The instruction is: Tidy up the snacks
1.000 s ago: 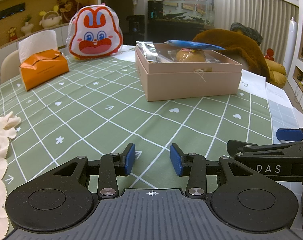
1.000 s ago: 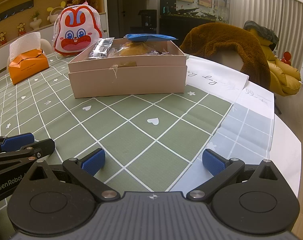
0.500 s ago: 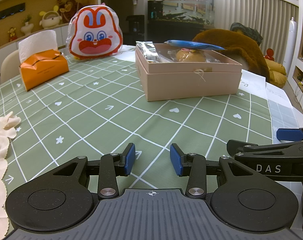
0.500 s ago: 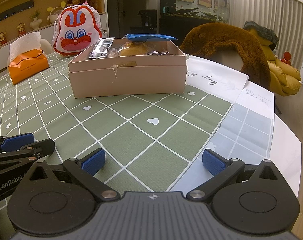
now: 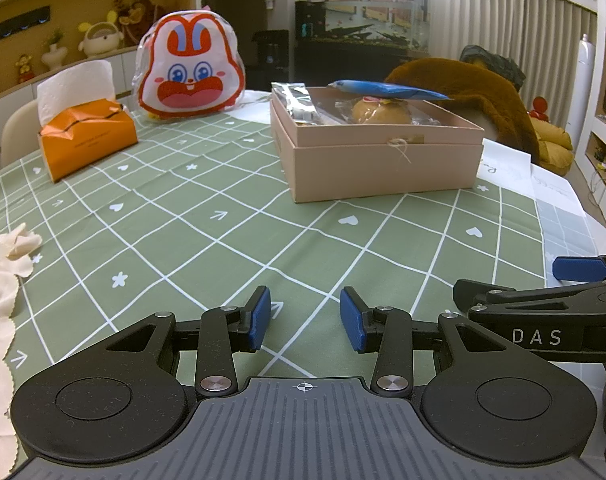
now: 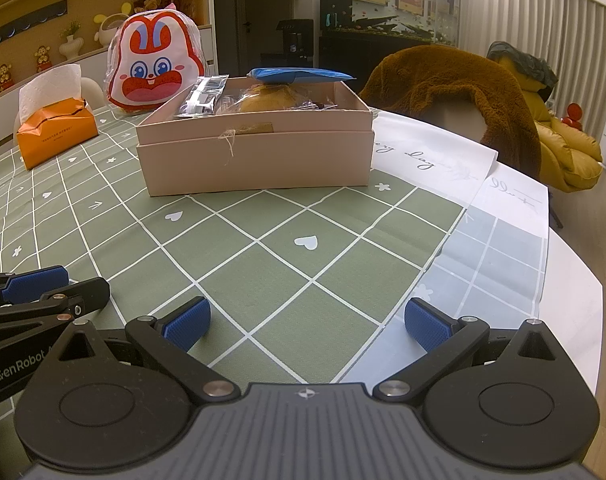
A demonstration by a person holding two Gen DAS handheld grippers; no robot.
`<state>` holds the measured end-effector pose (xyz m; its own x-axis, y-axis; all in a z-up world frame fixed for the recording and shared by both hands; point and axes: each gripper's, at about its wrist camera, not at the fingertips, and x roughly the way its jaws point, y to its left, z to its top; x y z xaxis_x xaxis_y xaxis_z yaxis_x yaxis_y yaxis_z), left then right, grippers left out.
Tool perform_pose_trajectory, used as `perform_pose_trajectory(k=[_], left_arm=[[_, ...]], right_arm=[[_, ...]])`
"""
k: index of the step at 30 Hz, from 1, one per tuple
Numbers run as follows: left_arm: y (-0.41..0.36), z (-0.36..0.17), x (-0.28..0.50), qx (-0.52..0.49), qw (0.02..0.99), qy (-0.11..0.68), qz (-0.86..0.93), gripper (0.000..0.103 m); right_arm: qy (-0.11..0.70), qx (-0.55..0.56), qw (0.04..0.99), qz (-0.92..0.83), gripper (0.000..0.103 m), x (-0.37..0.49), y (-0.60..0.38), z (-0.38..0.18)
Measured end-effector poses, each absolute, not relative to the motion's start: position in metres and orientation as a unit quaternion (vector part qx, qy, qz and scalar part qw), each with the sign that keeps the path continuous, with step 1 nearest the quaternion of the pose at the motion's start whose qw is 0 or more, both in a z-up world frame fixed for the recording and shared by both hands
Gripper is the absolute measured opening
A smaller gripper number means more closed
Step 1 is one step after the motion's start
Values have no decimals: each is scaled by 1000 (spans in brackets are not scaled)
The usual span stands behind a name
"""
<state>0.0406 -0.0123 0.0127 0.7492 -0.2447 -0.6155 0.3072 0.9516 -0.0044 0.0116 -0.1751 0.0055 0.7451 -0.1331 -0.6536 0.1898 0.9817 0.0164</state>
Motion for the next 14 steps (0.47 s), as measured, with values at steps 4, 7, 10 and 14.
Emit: perform_pose_trajectory(k=[4,7,10,14], left_arm=[[-13,13,40,50,934,322,-147,45],[-13,13,40,51,934,321,-147,44],[-12,13,40,53,934,321,-147,44],[-13,13,40,49,934,321,-149,44]], right_arm=[[346,41,933,-87,103,12,-175,6],[346,41,933,-86,103,12,-175,5],[346,41,933,-86,103,12,-175,5],[346,41,933,-86,103,12,-175,6]])
